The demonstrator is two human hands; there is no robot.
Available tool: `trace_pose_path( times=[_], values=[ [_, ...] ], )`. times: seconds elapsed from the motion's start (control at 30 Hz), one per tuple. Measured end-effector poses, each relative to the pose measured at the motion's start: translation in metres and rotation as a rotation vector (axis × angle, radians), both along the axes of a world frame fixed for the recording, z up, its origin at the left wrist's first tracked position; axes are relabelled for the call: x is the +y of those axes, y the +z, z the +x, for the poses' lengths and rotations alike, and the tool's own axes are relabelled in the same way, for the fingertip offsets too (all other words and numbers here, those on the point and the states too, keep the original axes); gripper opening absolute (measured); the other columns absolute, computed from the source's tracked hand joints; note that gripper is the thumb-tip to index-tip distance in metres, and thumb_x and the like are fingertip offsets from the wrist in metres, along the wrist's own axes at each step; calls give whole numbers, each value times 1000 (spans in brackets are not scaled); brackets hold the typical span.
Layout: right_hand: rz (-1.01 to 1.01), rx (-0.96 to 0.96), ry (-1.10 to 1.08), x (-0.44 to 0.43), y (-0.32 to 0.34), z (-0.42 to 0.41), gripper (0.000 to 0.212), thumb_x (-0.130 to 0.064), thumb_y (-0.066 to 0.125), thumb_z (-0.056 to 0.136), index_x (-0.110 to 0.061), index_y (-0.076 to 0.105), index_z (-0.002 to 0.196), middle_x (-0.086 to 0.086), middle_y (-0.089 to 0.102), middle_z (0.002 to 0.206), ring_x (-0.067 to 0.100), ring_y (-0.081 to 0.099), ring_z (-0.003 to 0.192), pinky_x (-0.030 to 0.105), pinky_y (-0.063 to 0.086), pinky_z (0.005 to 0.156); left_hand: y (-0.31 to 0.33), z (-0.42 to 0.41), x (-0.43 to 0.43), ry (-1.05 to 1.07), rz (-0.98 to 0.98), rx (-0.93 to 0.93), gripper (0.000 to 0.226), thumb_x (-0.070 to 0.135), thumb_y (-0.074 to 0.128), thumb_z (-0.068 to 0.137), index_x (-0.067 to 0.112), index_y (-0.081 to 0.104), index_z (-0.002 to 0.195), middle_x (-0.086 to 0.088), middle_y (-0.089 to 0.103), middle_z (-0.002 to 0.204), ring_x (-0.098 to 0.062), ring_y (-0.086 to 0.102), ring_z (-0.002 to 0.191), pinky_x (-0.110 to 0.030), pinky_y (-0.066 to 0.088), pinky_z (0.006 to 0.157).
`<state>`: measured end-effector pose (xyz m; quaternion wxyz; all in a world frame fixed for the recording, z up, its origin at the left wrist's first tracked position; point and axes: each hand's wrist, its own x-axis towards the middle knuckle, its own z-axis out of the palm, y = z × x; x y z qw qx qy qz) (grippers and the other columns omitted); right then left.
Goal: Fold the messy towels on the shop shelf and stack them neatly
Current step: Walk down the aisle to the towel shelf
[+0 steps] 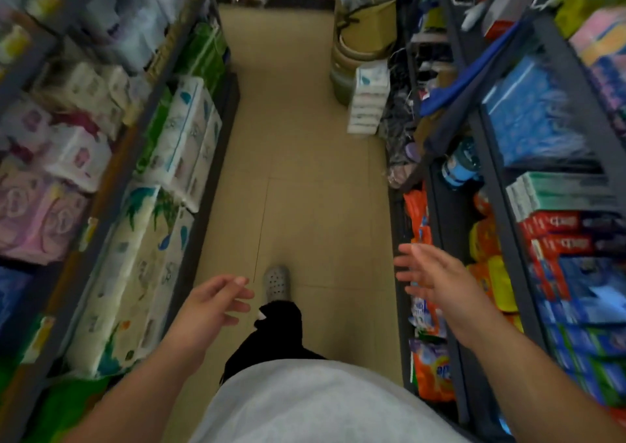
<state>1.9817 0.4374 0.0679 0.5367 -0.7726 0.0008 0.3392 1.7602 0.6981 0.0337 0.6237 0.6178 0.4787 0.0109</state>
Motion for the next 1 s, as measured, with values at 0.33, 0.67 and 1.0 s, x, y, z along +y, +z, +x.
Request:
trace_pose_path(
  times=[0.33, 0.67, 1.0],
  values=[
    [-63, 113, -337, 89, -4, 118, 29, -39, 49, 103, -24, 70, 115, 0, 75, 108, 20, 72, 100, 36, 55, 85, 39, 285, 189, -343, 56, -71, 21, 35, 57, 100, 21, 71, 106, -1, 76, 97, -26, 71, 93, -45, 55, 84],
    [3, 127, -534, 172, -8, 301, 48, -57, 63, 85, -18, 70, 112, 5, 76, 105, 27, 71, 101, 46, 53, 93, 41, 520, 264, -486, 26, -91, 22, 30, 56, 101, 15, 70, 110, -7, 76, 100, -23, 69, 87, -39, 51, 79],
    [68, -54, -413, 257, 56, 606, 25, -31, 50, 103, -17, 68, 115, 7, 72, 112, 19, 69, 95, 32, 55, 80, 70, 757, 310, -472, 37, -128, 22, 28, 56, 100, 14, 72, 107, -6, 77, 97, -27, 69, 90, -45, 52, 84]
  ],
)
